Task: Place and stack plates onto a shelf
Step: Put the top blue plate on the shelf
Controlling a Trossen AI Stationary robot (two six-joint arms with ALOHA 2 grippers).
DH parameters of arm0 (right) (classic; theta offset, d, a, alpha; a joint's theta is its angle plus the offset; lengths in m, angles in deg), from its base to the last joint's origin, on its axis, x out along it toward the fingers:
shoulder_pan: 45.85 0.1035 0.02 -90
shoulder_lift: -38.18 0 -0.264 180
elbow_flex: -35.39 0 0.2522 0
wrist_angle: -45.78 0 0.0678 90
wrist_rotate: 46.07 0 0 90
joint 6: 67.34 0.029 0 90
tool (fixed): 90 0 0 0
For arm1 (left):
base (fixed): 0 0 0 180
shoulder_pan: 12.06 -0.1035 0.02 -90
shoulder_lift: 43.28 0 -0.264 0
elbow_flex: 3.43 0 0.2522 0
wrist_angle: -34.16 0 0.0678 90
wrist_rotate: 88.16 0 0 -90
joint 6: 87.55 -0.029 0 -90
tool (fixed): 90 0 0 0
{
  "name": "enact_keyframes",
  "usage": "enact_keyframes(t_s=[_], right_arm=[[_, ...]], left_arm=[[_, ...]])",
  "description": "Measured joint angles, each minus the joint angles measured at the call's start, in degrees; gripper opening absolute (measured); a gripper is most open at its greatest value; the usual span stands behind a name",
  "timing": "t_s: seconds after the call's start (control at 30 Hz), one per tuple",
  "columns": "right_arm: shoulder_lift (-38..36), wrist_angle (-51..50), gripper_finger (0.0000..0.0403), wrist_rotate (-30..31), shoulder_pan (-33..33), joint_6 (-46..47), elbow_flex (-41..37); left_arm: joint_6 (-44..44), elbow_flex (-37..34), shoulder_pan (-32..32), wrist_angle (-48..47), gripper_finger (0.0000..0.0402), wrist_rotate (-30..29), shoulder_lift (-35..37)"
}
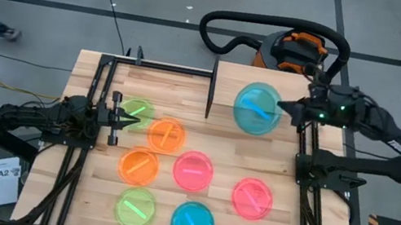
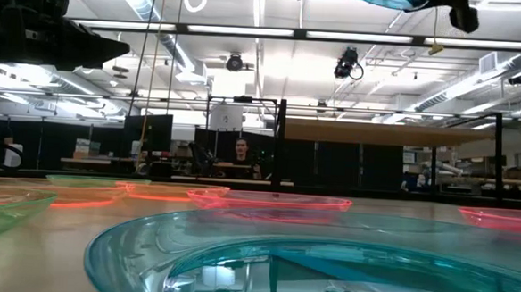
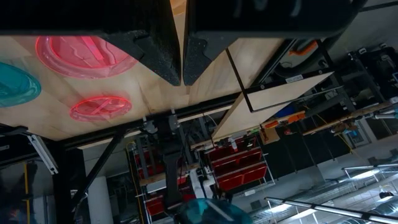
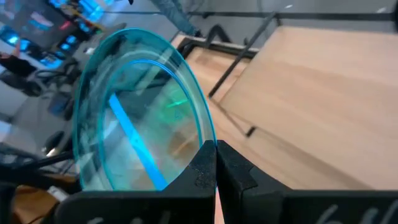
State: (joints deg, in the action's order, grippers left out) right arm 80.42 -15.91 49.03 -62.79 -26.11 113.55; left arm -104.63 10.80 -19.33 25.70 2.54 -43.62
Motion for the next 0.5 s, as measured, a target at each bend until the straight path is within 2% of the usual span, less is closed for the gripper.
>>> enact_keyframes(t_s=[0.13,0.5], right_arm=[[0.0,-3.9,0.0005,0.4,-3.9,-2.0,2.4],[0.2,-10.7,0.0005,6.6,-15.1,-7.2,4.6]], left_arm=[[0.0,0.0,0.0,0.0,0.0025,0.0,0.0],[0.0,0.0,0.0,0.0,0.0025,0.0,0.0]])
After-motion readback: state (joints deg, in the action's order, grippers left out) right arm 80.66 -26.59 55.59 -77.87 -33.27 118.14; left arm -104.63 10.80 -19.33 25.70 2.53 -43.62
